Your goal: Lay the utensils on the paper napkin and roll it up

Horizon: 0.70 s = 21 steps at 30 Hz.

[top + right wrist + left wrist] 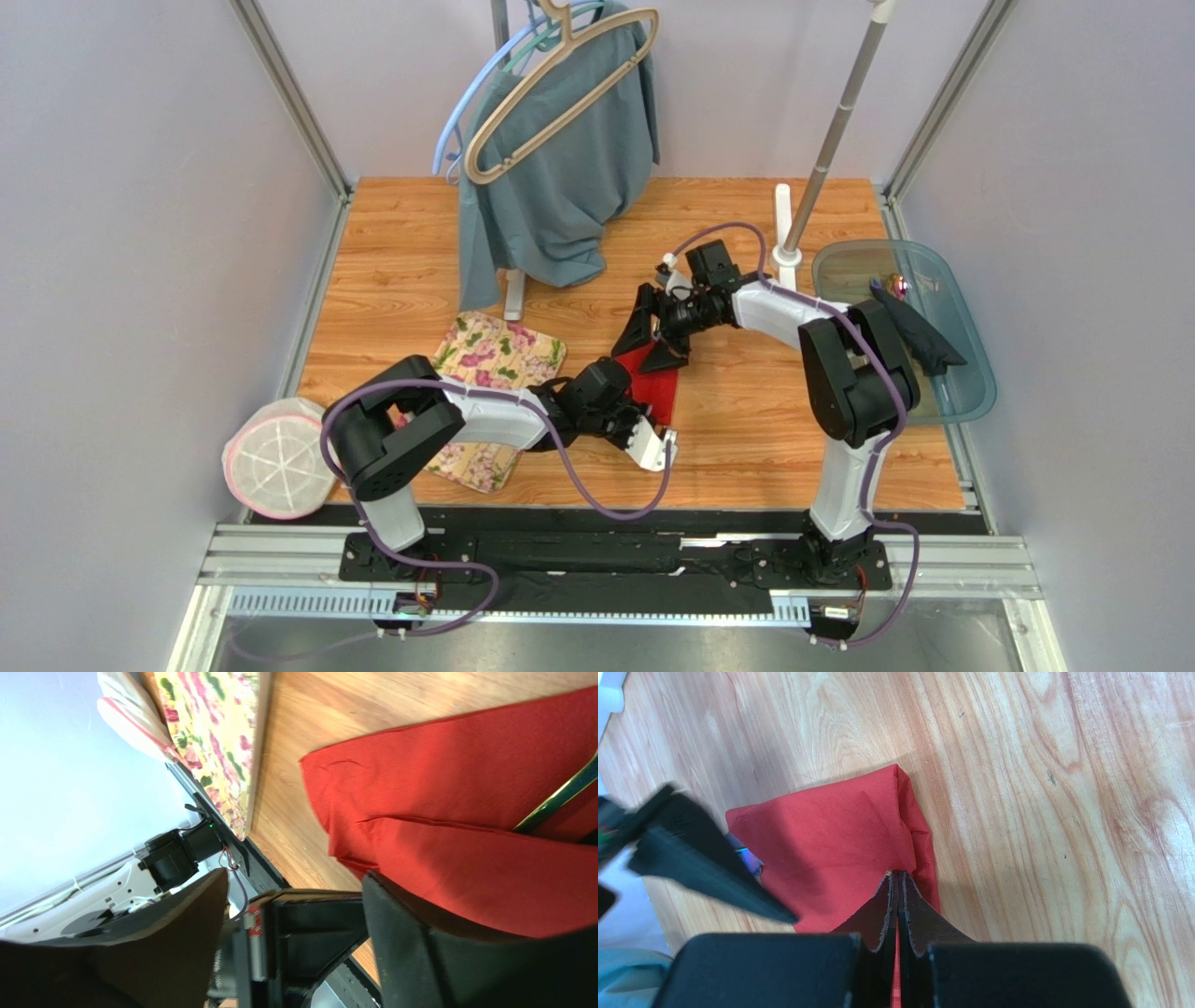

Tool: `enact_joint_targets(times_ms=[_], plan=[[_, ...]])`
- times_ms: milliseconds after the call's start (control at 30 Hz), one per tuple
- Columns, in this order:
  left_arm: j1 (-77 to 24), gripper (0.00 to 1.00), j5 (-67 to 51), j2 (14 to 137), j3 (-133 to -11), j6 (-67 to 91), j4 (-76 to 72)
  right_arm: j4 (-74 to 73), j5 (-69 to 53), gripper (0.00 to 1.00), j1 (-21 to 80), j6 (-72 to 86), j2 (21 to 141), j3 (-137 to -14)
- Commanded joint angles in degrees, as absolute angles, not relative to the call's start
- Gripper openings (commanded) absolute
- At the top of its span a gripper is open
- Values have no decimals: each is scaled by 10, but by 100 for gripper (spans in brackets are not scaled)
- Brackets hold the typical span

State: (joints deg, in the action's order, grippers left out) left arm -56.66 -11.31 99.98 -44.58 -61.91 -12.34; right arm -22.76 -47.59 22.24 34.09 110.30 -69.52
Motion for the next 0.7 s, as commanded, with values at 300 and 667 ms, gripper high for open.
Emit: enact_joint_targets(times_ms=[300, 667], plan=[[-575, 0, -120, 1002, -468, -584, -60, -348, -379, 15, 201, 217, 1033, -723], [-575, 0, -117, 1005, -471, -583, -53, -330, -338, 7, 232, 214, 1103, -751]])
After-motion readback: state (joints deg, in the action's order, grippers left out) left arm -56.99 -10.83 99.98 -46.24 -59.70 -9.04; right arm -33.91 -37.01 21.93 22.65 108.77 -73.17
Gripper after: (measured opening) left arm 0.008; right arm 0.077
